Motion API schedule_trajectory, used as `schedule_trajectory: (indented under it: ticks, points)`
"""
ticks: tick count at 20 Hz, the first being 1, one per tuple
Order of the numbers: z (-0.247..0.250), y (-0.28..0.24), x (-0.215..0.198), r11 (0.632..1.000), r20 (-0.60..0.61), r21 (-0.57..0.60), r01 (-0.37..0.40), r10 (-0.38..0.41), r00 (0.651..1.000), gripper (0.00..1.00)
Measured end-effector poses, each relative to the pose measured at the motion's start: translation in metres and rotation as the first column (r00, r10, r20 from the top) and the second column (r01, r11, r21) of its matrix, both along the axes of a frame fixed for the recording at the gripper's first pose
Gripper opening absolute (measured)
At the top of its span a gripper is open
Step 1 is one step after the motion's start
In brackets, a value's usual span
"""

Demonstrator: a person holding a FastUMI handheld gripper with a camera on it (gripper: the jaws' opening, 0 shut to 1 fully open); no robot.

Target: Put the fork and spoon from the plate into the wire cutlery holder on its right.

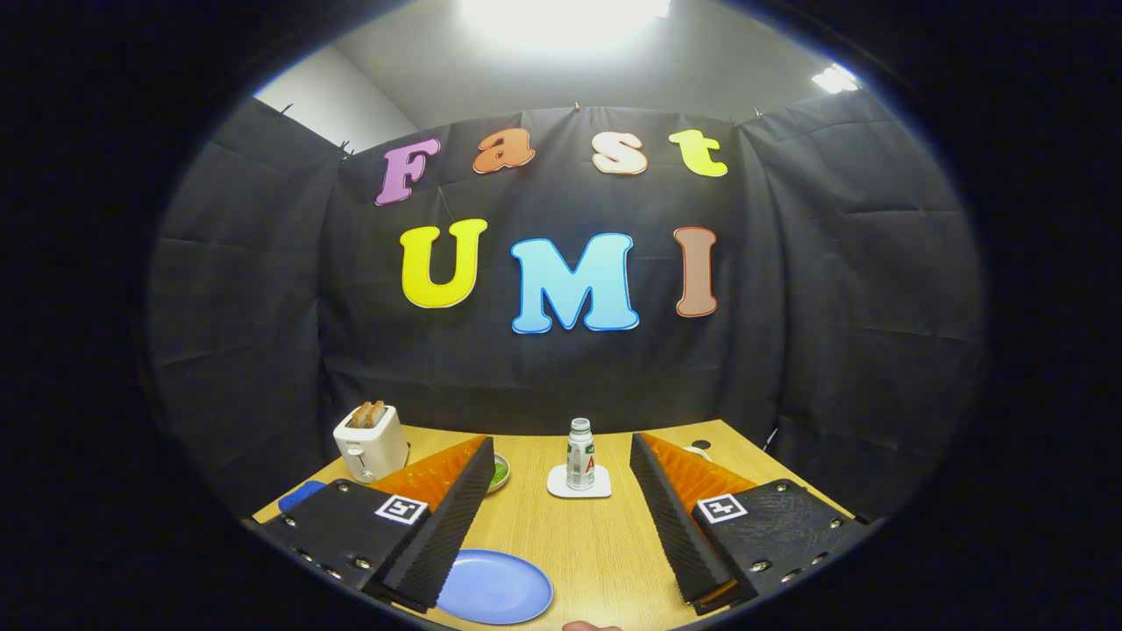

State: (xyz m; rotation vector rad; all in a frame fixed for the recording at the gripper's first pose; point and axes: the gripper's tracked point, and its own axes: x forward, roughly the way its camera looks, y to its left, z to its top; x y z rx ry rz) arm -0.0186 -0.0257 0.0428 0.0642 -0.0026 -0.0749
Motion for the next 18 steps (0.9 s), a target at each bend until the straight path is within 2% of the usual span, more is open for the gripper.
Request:
schedule_trajectory:
  ticks: [3, 8, 14, 18]
  points:
    - [-0.002, 0.011, 0.001, 0.998, -0.044, -0.051, -0.029, 0.027, 0.999, 0.96]
    - [0.010, 0.029, 0.004, 0.999, 0.037, 0.032, -0.036, 0.035, 0.999, 0.96]
    - [-0.001, 0.041, -0.005, 0.998, -0.056, 0.001, -0.061, 0.060, 0.997, 0.96]
    - [-0.007, 0.049, -0.007, 0.998, -0.086, -0.030, -0.047, 0.044, 0.995, 0.96]
